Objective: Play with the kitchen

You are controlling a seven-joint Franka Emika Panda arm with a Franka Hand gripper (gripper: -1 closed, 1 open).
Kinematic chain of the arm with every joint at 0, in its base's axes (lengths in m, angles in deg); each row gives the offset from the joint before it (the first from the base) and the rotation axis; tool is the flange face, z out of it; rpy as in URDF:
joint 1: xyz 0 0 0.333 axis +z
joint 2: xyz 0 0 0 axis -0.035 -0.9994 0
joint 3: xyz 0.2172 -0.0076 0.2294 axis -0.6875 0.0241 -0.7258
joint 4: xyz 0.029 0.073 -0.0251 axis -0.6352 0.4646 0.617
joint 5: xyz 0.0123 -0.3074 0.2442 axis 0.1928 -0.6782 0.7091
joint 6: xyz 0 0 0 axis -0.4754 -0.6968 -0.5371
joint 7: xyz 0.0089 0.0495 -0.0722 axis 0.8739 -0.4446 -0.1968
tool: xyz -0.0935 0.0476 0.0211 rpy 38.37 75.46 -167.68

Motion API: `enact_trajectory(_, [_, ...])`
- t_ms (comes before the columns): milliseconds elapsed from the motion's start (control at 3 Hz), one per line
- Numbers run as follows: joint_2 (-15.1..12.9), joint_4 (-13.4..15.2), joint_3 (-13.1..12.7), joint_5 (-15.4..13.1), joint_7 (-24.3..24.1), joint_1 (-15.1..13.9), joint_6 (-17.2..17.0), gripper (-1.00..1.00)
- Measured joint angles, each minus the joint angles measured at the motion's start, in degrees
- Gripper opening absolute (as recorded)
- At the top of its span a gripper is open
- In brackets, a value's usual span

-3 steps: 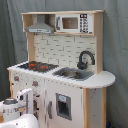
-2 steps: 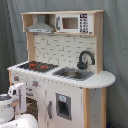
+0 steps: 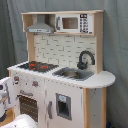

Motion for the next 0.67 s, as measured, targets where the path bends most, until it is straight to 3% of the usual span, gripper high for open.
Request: enact_trajectory(667, [0.59, -3.54, 2.68, -11.25, 2.03, 0.69, 0.29, 1.00])
